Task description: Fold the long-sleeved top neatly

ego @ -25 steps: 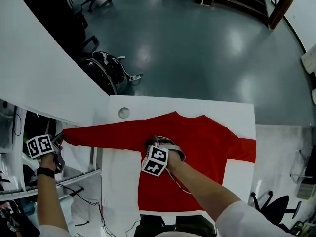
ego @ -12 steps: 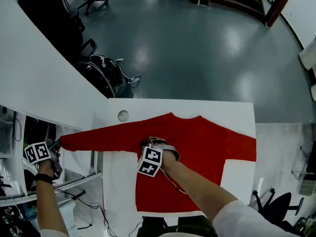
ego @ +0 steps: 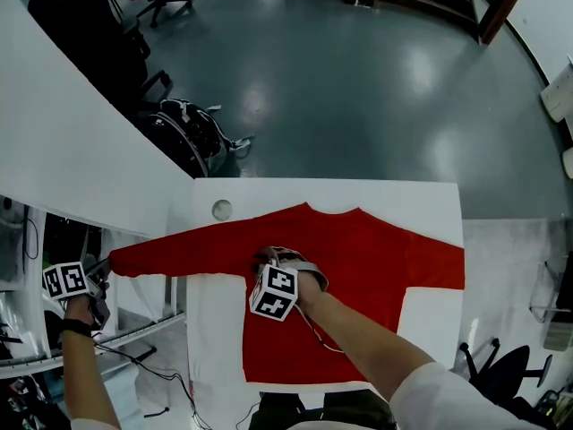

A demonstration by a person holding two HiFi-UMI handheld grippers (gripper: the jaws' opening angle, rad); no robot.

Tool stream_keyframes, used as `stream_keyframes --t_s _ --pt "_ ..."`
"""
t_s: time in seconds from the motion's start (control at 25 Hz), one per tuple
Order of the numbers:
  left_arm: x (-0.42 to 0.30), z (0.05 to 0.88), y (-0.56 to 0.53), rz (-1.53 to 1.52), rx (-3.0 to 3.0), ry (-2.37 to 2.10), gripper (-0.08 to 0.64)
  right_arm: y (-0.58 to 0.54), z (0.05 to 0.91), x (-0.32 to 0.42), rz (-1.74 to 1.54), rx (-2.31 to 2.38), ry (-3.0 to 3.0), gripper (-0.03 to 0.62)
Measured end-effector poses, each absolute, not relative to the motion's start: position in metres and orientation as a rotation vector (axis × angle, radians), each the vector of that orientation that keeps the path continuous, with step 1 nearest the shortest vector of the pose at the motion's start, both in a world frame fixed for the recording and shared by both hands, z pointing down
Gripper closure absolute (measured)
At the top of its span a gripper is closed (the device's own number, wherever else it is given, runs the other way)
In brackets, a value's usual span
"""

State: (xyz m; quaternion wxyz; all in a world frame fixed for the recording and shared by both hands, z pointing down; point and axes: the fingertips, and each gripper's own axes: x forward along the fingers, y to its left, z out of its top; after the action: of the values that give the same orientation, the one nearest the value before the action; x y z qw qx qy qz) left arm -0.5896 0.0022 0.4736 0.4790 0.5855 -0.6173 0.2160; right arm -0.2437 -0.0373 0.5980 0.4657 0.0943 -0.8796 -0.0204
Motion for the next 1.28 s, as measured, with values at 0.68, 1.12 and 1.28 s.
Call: stream_keyframes --t_s 0.68,1.12,1.28 --pt "-0.436 0.399 -0.031 0.464 1.719 -1.147 0.538 -0.025 0.571 -0.092 0.193 0.464 -2.202 0.497" --pt "-0.341 0.348 -0.055 0.723 1.849 -0.990 0.539 -0.024 0.567 -0.043 0.242 0.523 -2.202 0.497" --pt "-0.287 0.334 -0.066 0.751 1.891 -0.895 0.540 -0.014 0.571 -0.024 0.251 0.509 -2.199 0.497"
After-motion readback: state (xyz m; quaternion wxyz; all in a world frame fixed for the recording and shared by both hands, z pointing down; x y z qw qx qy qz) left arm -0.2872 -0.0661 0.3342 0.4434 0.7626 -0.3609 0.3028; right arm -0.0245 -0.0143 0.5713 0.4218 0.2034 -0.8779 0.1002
